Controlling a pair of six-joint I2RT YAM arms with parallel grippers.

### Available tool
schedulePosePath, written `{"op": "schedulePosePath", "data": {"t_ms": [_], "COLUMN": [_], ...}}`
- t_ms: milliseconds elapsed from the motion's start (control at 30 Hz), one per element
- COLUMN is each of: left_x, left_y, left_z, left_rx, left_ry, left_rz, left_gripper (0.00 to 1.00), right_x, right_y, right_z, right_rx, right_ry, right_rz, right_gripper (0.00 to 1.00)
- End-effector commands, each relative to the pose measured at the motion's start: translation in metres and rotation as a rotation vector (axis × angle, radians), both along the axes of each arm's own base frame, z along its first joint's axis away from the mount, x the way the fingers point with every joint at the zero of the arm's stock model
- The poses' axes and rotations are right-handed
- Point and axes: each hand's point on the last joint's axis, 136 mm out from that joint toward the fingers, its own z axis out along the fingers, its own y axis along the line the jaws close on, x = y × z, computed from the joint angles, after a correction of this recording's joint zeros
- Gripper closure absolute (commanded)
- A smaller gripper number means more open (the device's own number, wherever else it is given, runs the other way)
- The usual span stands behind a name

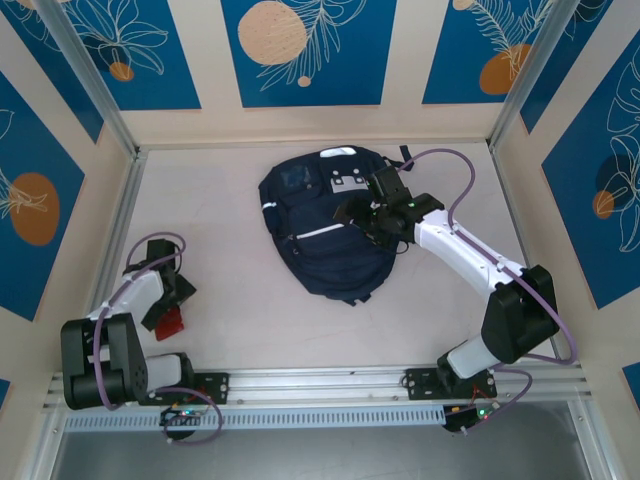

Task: Pack the student bag
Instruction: Move the card holder to the middle-left of the table.

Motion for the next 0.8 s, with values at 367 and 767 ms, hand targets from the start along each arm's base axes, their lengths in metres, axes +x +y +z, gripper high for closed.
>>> {"op": "schedulePosePath", "data": {"t_ms": [367, 767], "left_x": [0.058, 0.081], "left_y": [-0.123, -0.146], "left_z": [0.013, 0.05], "left_rx": [-0.327, -0.367], "left_ry": [-0.143, -0.206], "left_rz": [-0.27, -0.383], "left_gripper": [0.09, 0.04], "right_x": [0.002, -0.017], "right_y": [0.008, 0.078], "right_z": [-0.003, -0.003], "right_rx": [-0.009, -0.1], "right_ry": [0.02, -0.007], "right_rz": [0.024, 0.264], "right_gripper": [0.15, 0.18]}}
